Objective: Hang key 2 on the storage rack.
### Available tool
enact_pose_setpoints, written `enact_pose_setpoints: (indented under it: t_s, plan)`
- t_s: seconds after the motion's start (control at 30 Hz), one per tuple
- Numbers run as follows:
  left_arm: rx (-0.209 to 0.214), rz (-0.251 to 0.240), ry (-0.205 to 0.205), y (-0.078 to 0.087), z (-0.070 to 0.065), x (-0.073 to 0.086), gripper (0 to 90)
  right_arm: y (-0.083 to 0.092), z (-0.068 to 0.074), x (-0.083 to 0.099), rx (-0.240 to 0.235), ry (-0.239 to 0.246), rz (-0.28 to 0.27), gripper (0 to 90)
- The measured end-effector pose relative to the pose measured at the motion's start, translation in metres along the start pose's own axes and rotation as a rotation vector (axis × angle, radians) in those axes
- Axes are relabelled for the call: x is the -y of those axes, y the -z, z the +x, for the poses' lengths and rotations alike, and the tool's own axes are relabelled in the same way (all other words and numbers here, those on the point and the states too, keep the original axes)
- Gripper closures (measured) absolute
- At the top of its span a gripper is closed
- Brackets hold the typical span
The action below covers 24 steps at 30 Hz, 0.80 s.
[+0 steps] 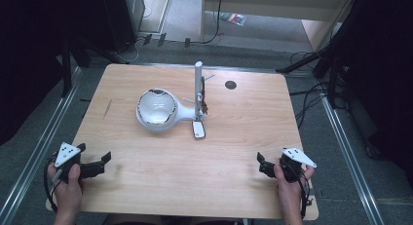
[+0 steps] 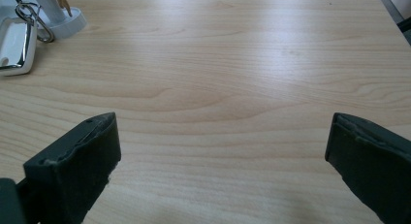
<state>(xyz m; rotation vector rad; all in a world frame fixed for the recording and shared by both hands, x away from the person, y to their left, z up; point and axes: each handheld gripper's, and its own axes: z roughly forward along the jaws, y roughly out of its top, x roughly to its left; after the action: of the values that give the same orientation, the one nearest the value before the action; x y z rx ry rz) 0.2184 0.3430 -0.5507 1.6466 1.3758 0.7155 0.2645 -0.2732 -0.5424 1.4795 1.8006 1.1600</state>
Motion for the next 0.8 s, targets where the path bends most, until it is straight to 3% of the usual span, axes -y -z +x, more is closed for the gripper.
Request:
enact_pose_setpoints:
  t_s: [0.6, 0.8]
  plan:
    - [0.002, -0.003, 0.001, 0.0, 0.0, 0.0, 0.0, 0.032, -0.027, 0.016, 0.039, -0.026, -0.004, 0.0]
    - [0.0, 0.0, 0.0, 0.0, 0.0, 0.0, 0.0, 0.035, -0.032, 0.018, 0.046, -0.067, -0.013, 0.0]
